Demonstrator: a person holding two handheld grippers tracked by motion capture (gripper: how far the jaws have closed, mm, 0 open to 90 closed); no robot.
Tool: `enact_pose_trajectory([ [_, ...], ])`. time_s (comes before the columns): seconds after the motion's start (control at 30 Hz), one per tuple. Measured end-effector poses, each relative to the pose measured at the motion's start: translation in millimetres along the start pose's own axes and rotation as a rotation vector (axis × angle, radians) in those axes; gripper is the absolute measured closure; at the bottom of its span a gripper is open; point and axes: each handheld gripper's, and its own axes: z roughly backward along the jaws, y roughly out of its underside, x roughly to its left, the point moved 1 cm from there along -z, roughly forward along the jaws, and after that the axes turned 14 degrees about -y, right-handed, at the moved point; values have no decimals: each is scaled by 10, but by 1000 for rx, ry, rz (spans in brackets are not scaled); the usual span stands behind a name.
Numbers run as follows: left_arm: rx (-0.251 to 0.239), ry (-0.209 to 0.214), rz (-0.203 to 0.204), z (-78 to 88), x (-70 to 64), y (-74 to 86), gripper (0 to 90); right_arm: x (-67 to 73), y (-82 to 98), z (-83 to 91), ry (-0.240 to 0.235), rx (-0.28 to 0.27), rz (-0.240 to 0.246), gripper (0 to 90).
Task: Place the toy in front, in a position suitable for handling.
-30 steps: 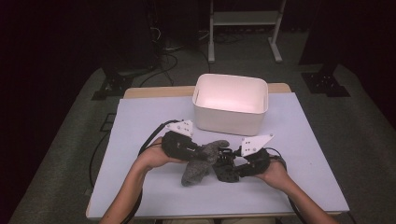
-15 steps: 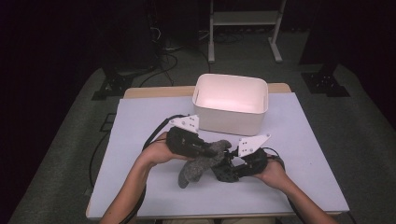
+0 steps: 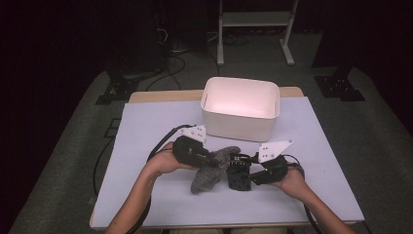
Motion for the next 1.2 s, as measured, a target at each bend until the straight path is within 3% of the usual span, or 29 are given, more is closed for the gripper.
enact_pose_trajectory([
  [0.07,-22,11,-16,26,-28,-87,791,3,-8,-11,0,4,-2,555],
  [0.33,-28,48,-123,-53,-212,-522,795,9,-66,-111,3,23,31,556],
  [0.43,3,45,-146,-131,-229,-574,794,24,-69,-121,5,23,36,556],
  [0.67,-4,28,-78,-96,-107,-364,794,32,15,1,11,-2,6,554],
  [0.87,-65,54,40,-72,29,-28,793,56,22,40,18,6,14,558],
  [0.93,-76,56,60,-53,52,39,793,52,-4,8,19,12,25,557],
  [1.07,-78,43,57,42,62,58,793,30,-92,-71,12,33,34,558],
  [1.2,-83,14,51,195,84,46,793,10,-209,-193,2,21,39,560],
])
